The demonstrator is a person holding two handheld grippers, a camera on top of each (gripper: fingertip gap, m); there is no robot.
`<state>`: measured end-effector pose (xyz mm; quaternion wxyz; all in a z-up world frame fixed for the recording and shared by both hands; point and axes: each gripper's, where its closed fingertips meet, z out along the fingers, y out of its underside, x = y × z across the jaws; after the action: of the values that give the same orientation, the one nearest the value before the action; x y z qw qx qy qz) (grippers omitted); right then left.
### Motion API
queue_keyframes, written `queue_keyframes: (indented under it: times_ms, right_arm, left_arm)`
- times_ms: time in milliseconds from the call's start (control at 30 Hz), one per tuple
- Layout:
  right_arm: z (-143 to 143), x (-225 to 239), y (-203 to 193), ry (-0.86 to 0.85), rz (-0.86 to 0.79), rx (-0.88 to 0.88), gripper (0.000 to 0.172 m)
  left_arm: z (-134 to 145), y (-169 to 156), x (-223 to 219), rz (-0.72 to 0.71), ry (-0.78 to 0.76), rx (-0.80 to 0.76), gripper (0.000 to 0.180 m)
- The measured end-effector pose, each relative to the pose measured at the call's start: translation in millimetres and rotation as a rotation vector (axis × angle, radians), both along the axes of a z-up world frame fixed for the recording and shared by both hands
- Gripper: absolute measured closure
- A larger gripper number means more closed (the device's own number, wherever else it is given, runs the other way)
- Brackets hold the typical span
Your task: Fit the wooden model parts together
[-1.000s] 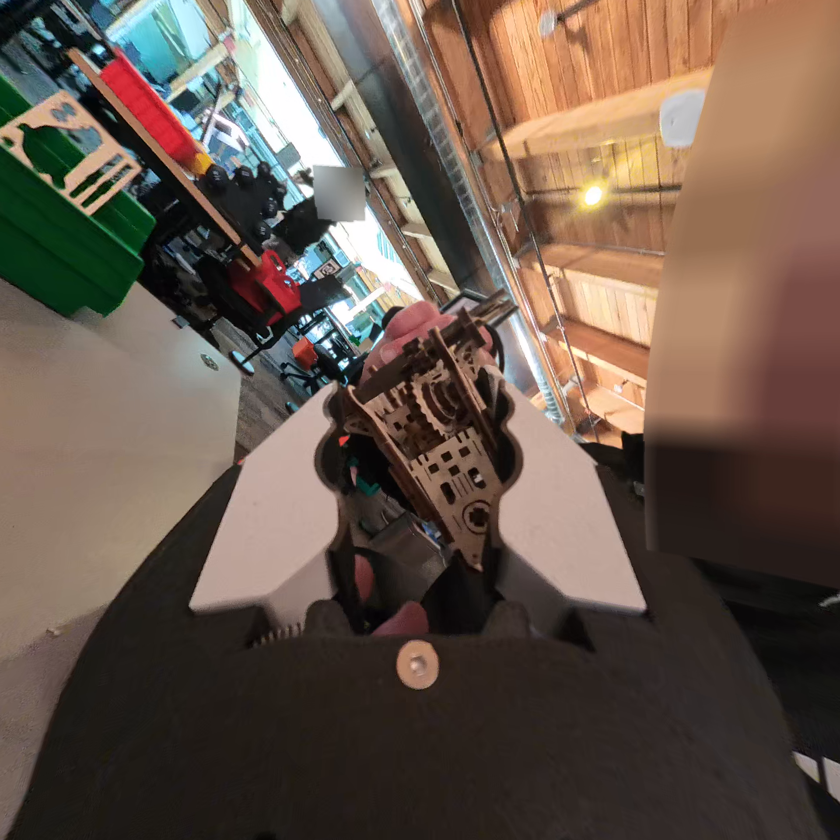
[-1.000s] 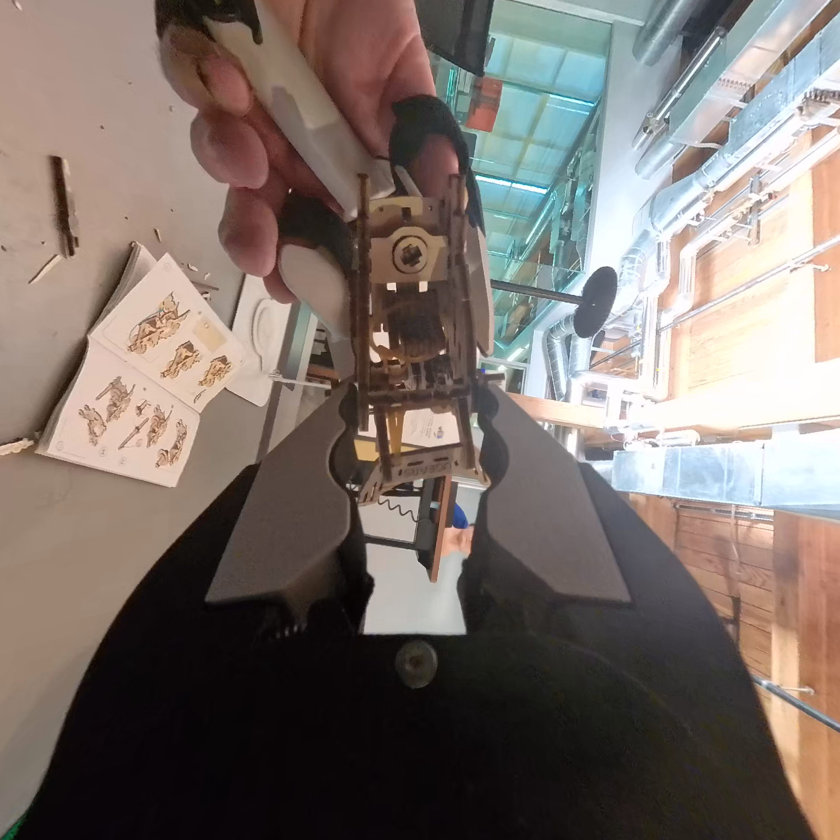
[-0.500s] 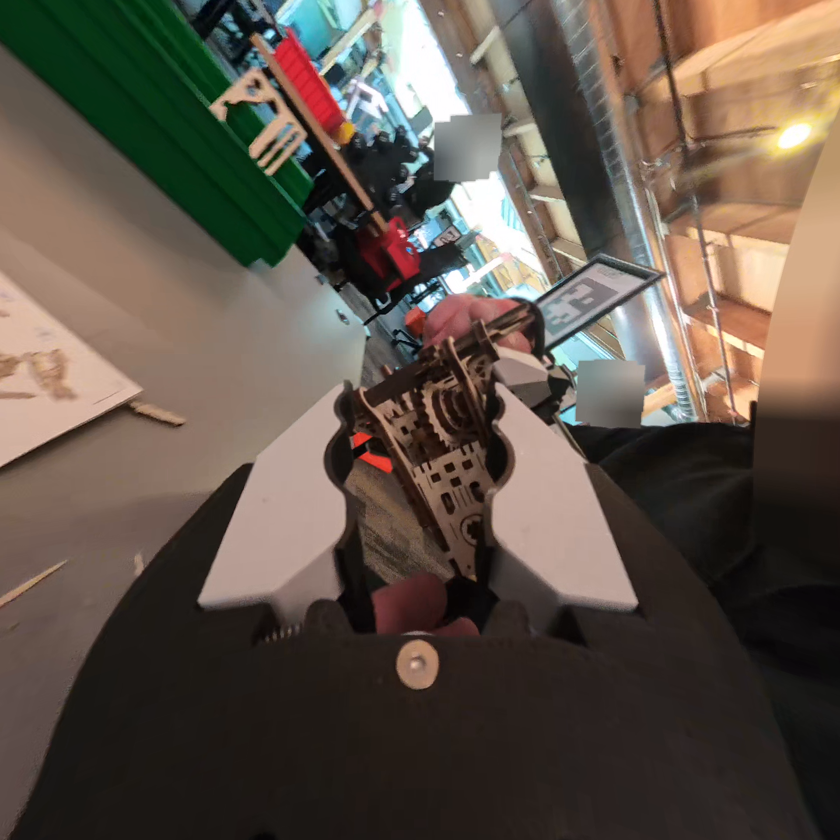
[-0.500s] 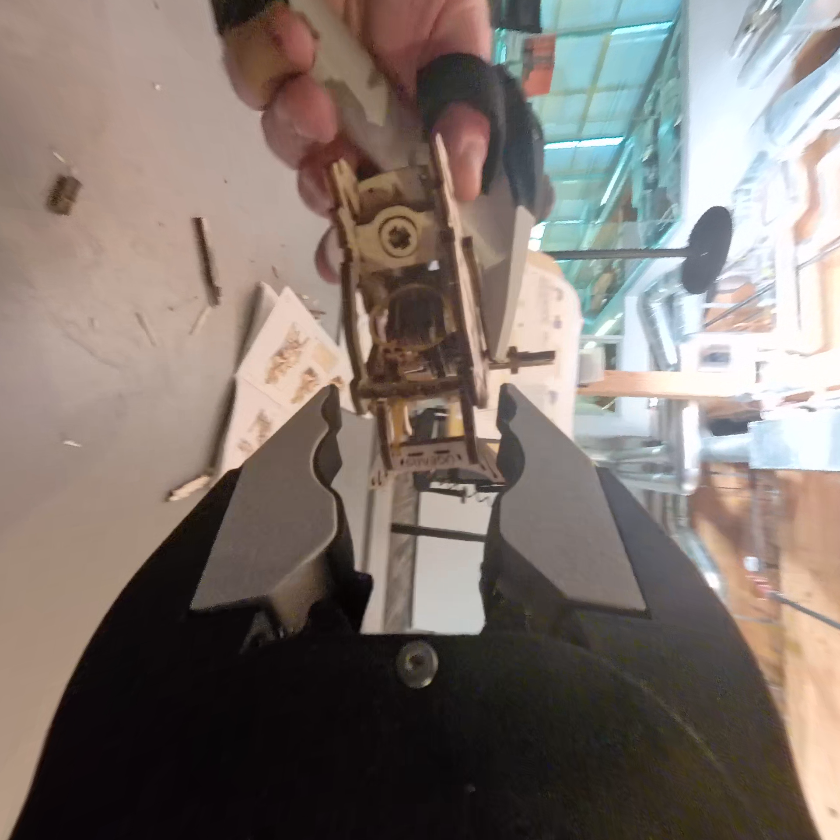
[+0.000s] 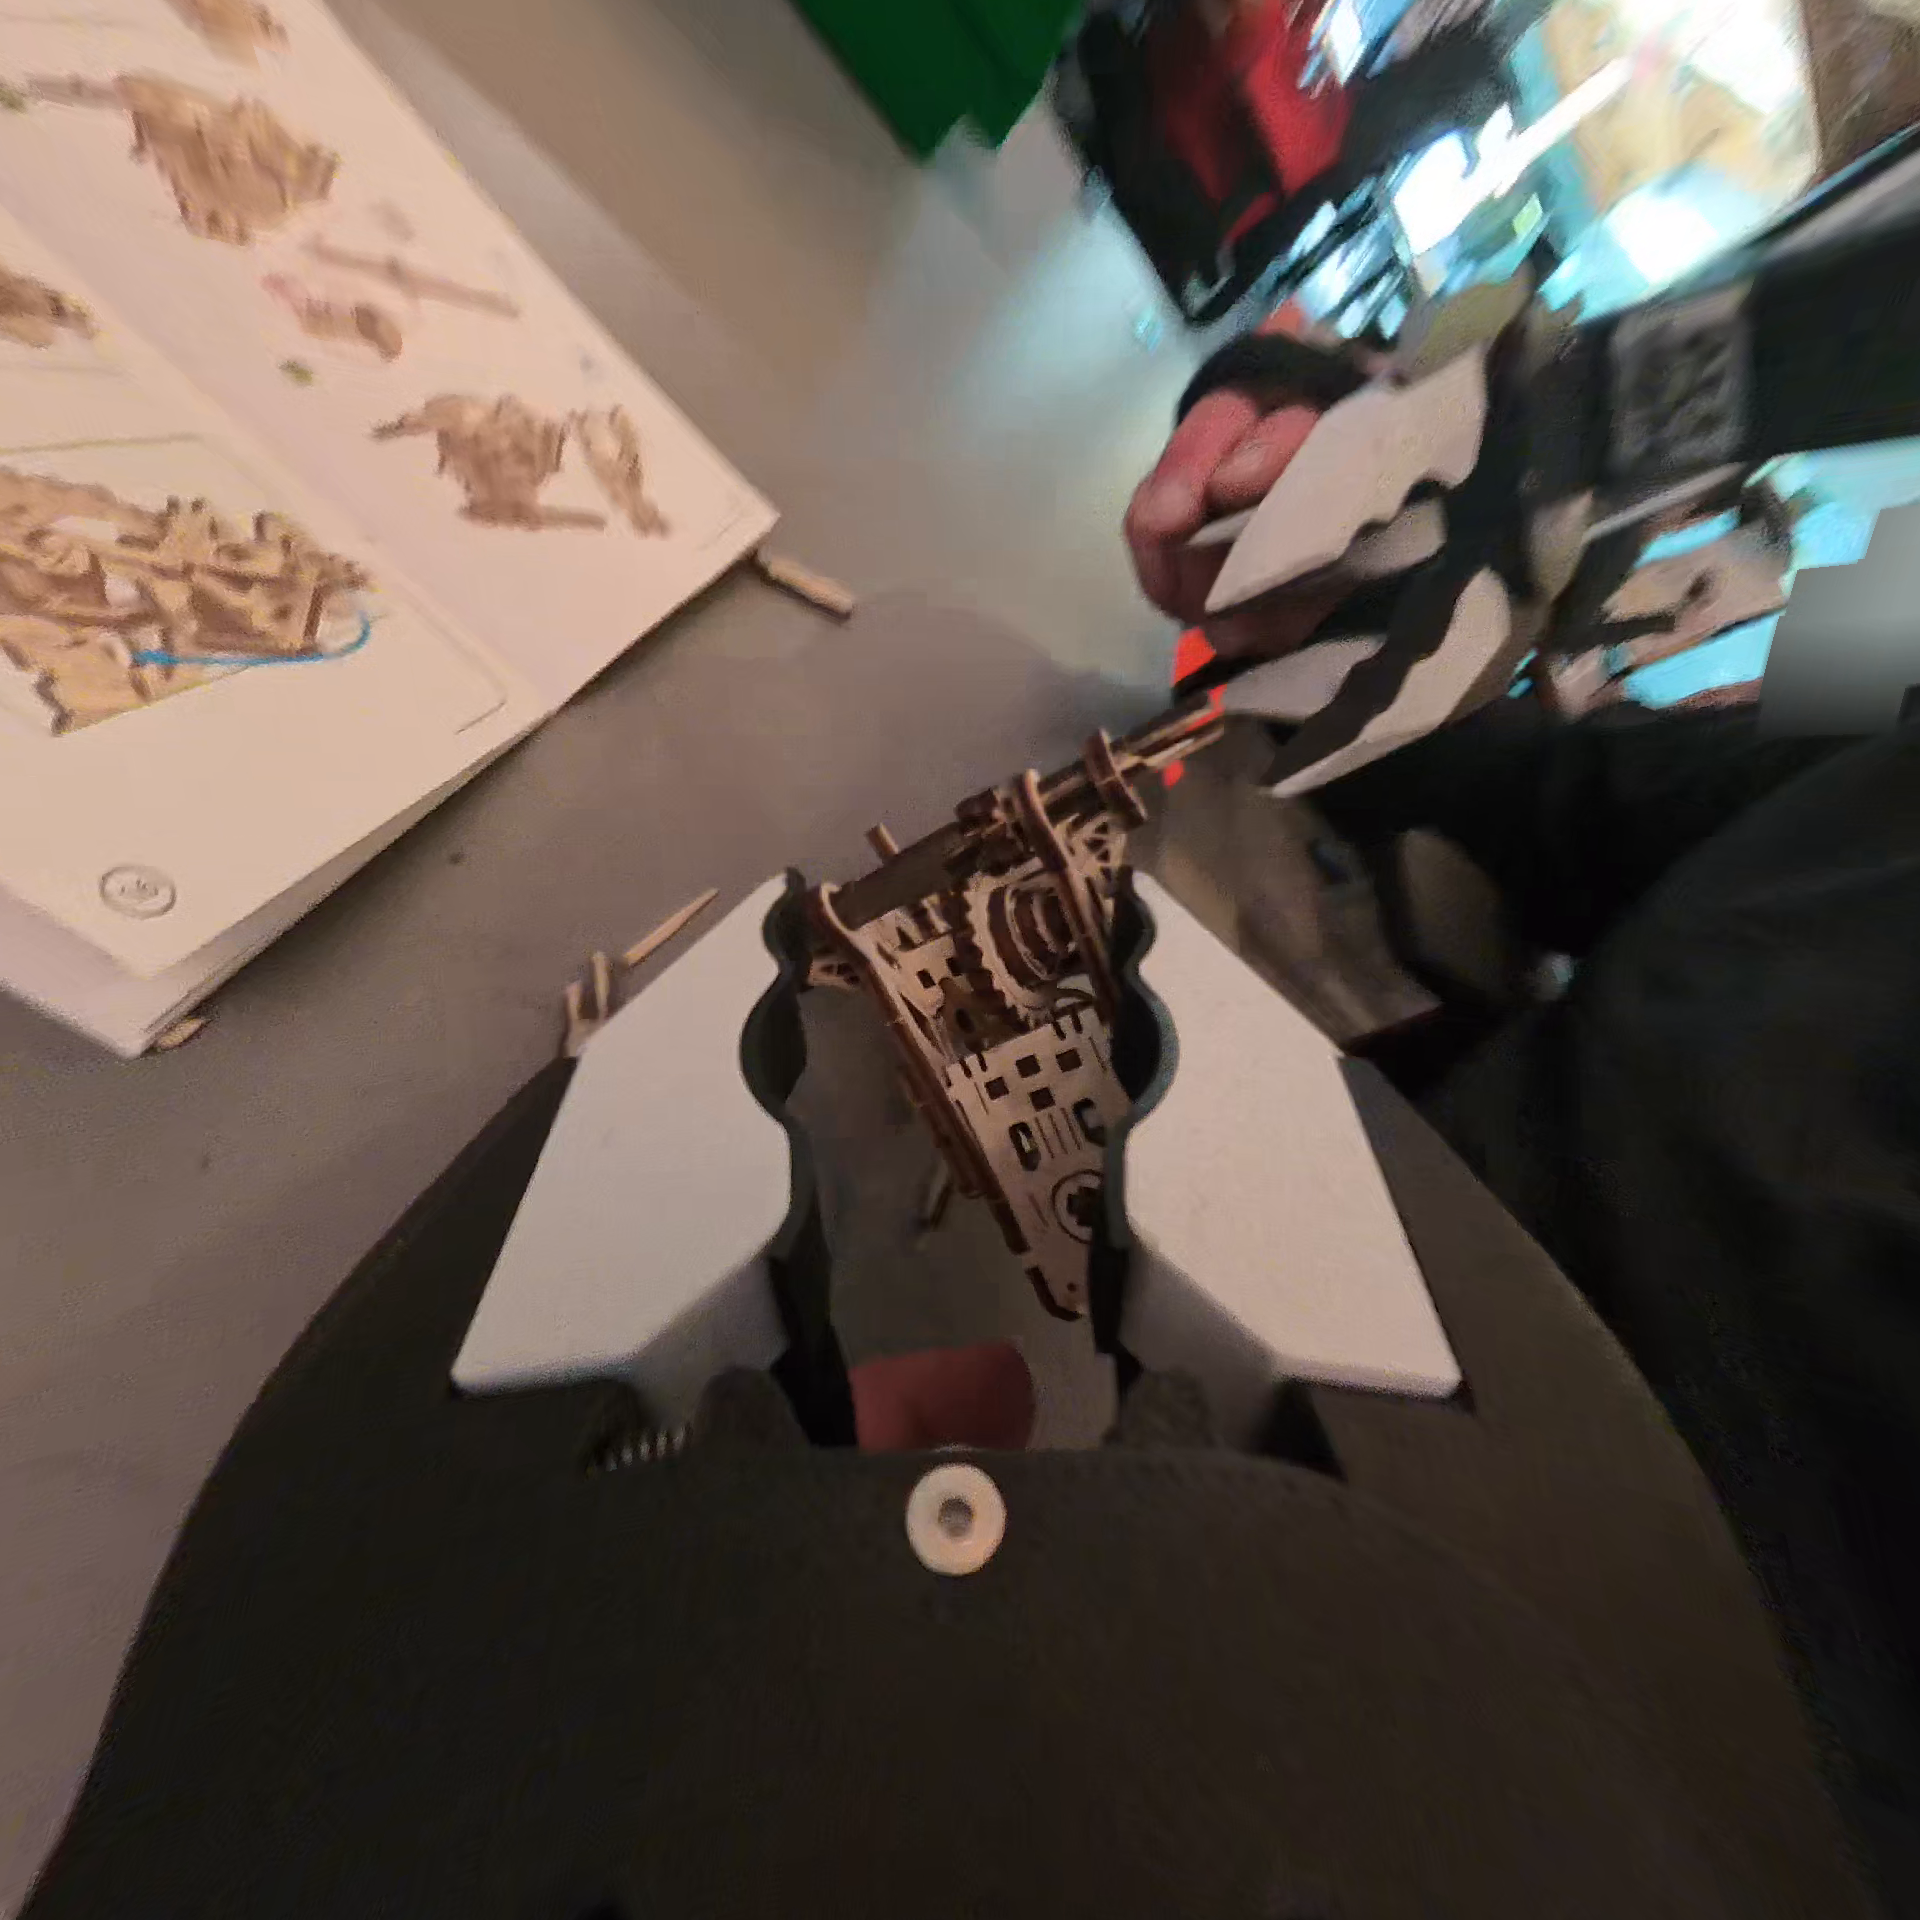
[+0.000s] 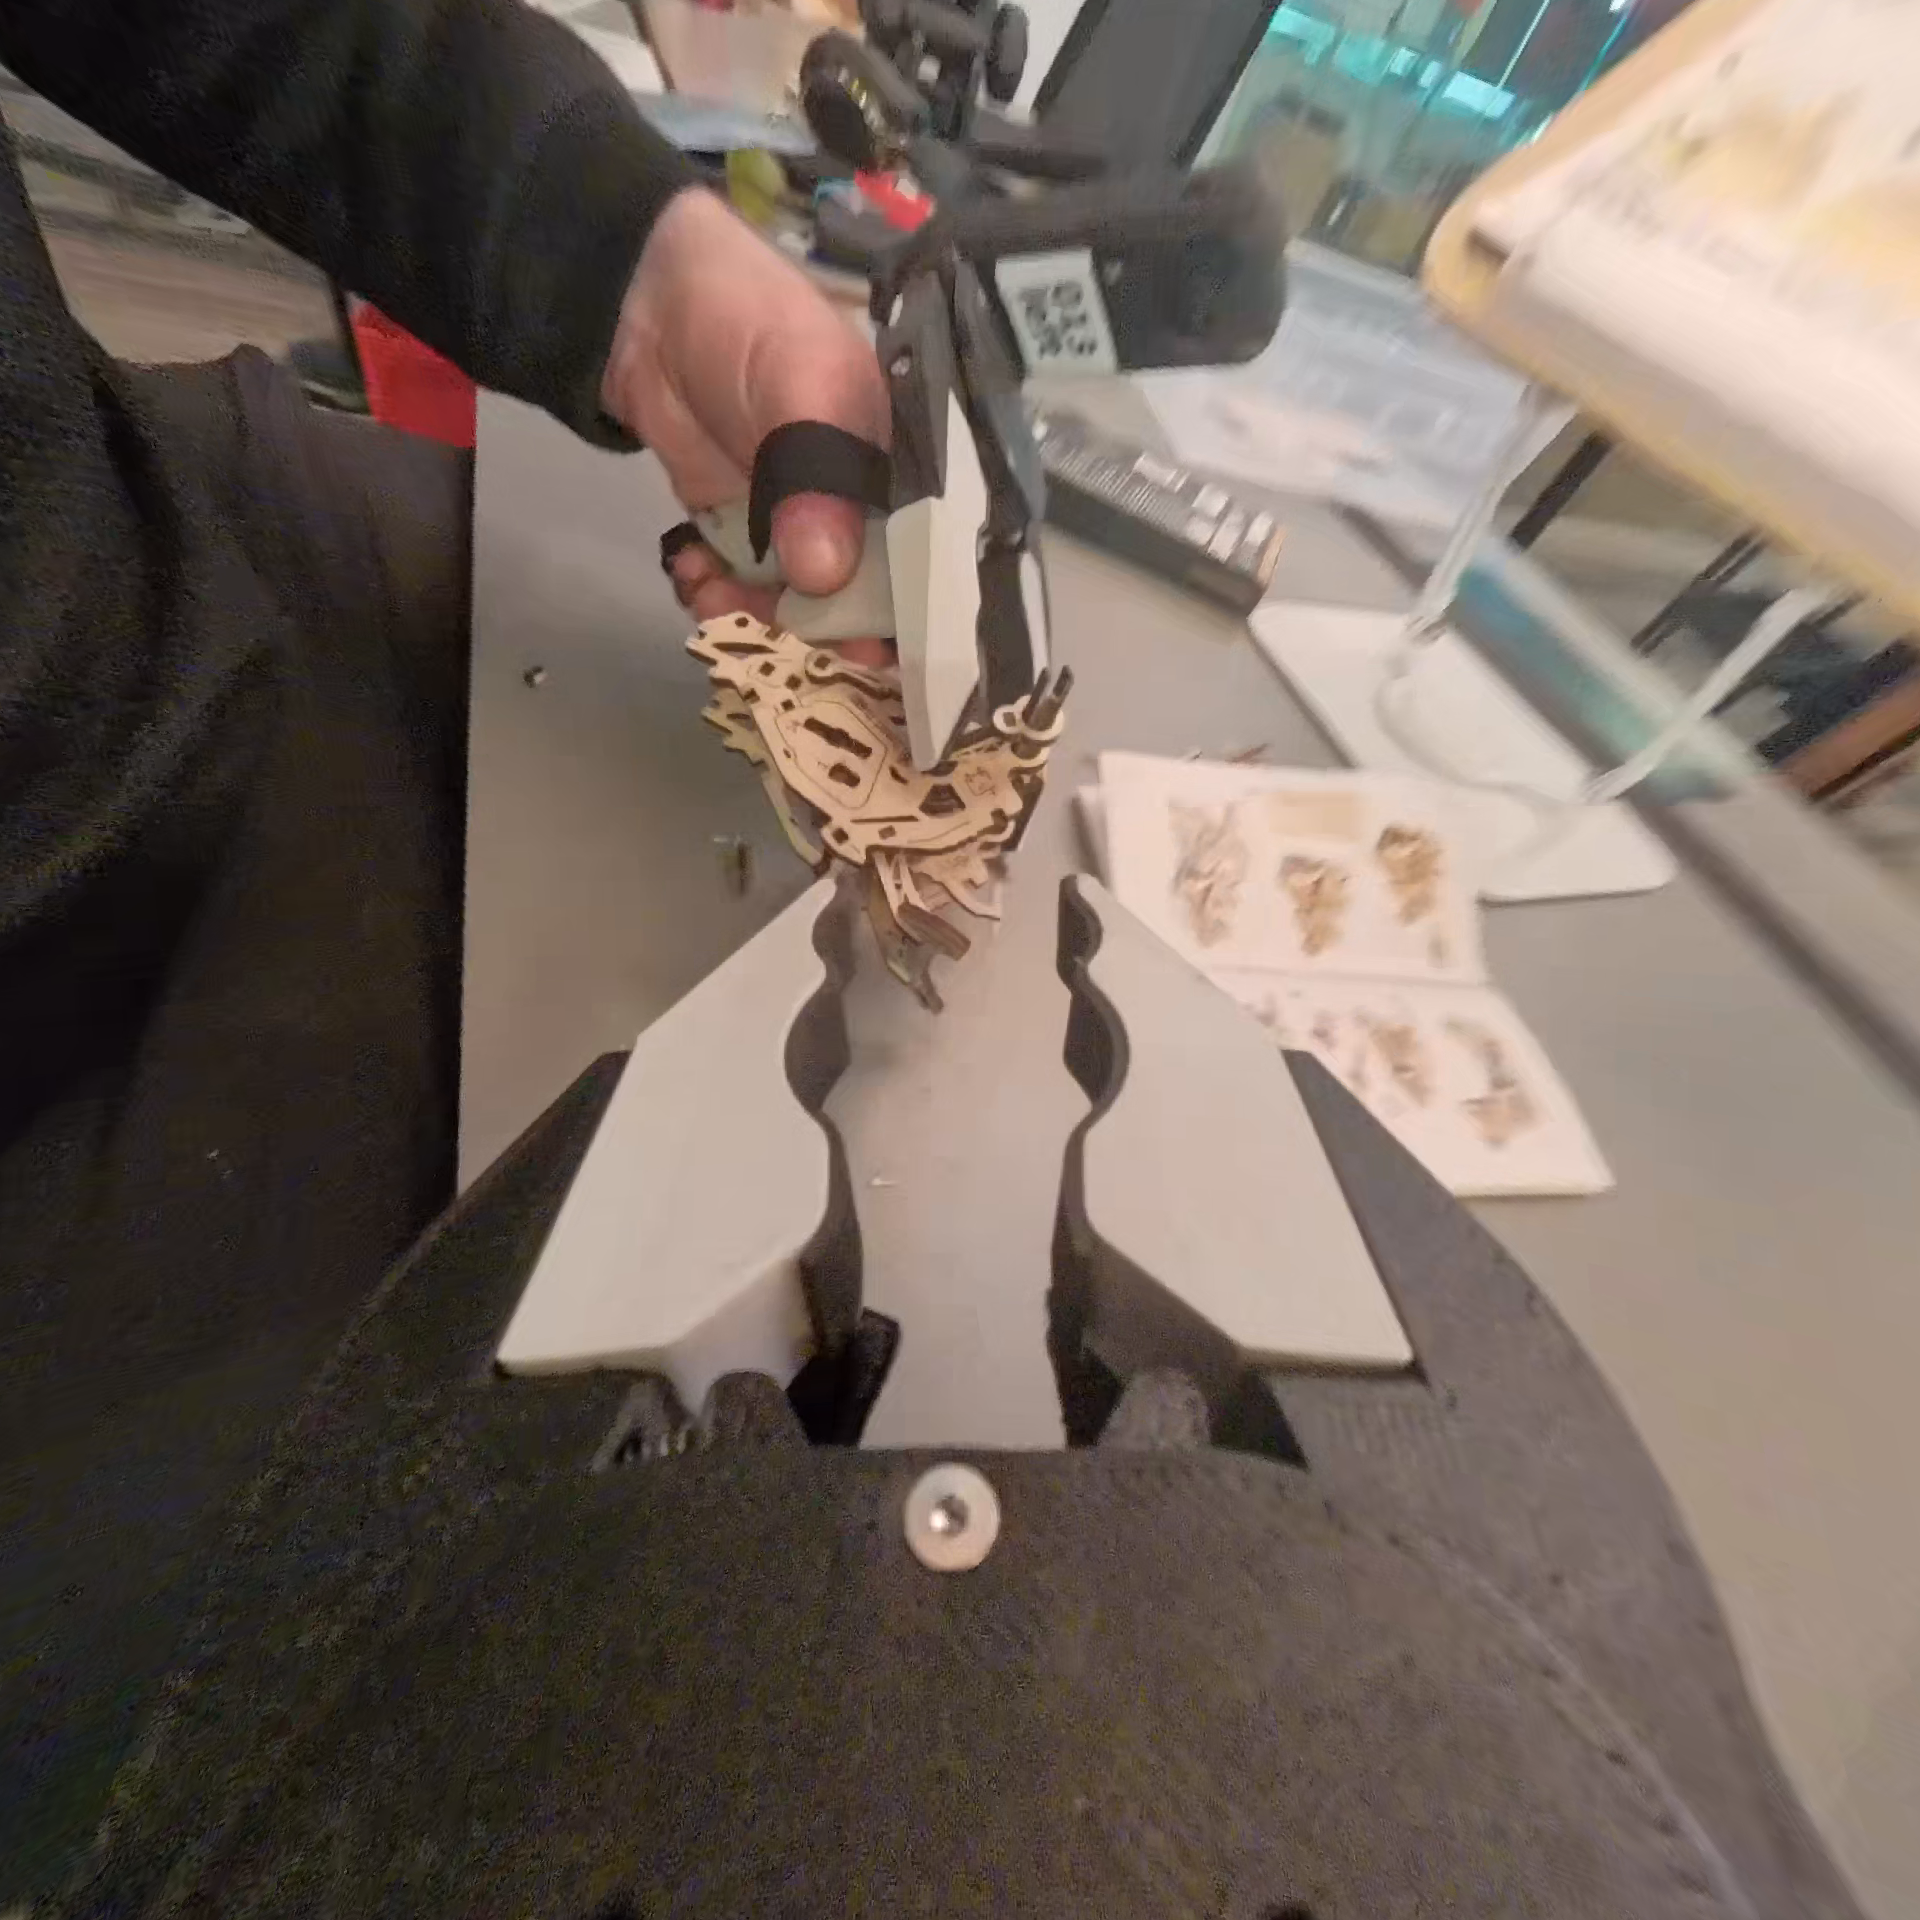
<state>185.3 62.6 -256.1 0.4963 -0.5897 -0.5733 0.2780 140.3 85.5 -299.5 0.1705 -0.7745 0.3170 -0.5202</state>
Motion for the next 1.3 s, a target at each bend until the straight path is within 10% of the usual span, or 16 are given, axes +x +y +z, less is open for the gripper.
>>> queue_keyframes:
  times_ms: [367,700,1100,1300]
  right_arm:
    - [-43,-39,6,-0.059,0.013,-0.163,0.139]
    - [-49,-49,13,-0.076,-0.007,-0.194,0.140]
    - [-50,-49,18,-0.067,-0.013,-0.273,0.143]
    - [-50,-47,22,-0.083,-0.015,-0.284,0.143]
  left_arm:
    - [-16,2,-32,0.076,0.062,0.050,0.110]
    - [-20,16,-34,0.114,0.227,0.573,0.113]
    - [-17,10,-23,0.074,0.153,0.517,0.154]
    - [-10,14,-33,0.132,0.061,0.375,0.137]
